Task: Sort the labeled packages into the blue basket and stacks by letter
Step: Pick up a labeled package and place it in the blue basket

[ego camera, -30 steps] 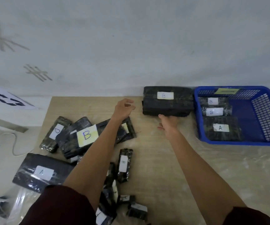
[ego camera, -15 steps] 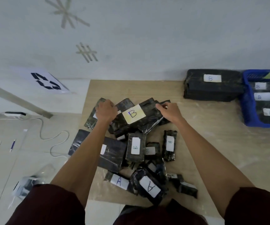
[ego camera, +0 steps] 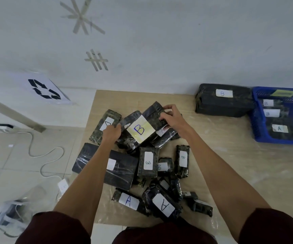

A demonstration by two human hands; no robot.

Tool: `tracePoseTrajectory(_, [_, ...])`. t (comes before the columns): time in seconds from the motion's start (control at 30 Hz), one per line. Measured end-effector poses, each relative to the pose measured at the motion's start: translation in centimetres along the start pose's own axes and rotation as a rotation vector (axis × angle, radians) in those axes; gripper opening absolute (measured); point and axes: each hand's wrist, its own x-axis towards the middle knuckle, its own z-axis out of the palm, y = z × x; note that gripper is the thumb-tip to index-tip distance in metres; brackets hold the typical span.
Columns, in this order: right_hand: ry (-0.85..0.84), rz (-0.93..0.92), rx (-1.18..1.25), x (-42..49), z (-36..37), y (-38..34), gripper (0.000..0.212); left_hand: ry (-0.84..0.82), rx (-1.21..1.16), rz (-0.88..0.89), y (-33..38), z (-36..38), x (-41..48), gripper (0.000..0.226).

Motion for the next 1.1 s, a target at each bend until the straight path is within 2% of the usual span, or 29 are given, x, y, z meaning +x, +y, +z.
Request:
tracePoseTrajectory(0.13, [-0.018, -0.062, -0.084, -0.8, -0.9, -0.8, 0.049, 0.021, -0.104, 0.038, 0.9, -0.5, -0.4, 0.048])
tracePoseTrajectory(0.33, [0.08, 0.002, -0.143, -2.9, -4.7, 0.1, 0.061, -0.016, -0.323, 0.153, 4.7, -0.1, -1.7, 0.037])
tracePoseTrajectory(0.47, [0.19, 0.106, -0.031, -4.8, -8.6, 2.1, 0.051, -0.033, -0.462, 0.309, 7.9, 2.2, -3.6, 0.028])
tracePoseTrajectory(0.6, [0.283, 0.135, 0.088, -6.9, -12.9, 4.3, 0.046, -0.073, -0.557, 0.33, 11.3, 6.5, -6.8, 0.03])
tracePoseTrajectory(0.73, [0.416, 0.042, 0.097, -8.6, -17.8, 5.3, 0.048, -0.108, -0.466, 0.398, 14.7, 11.7, -9.3, 0.036])
tracePoseTrajectory(0.87, [0.482, -0.108, 0.019, -9.9, -23.5, 5.4, 0.045, -0.119, -0.452, 0.475, 19.2, 16.3, -13.4, 0.025])
tracePoseTrajectory(0.93, [0.468, -0.18, -0.02, -10.2, -26.2, 5.0, 0.044, -0.12, -0.455, 0.527, 21.0, 18.2, -15.5, 0.031])
tracePoseTrajectory(1.1, [0.405, -0.345, -0.159, -10.5, -32.2, 4.7, 0.061, -0.101, -0.431, 0.604, 24.6, 21.7, -18.1, 0.075])
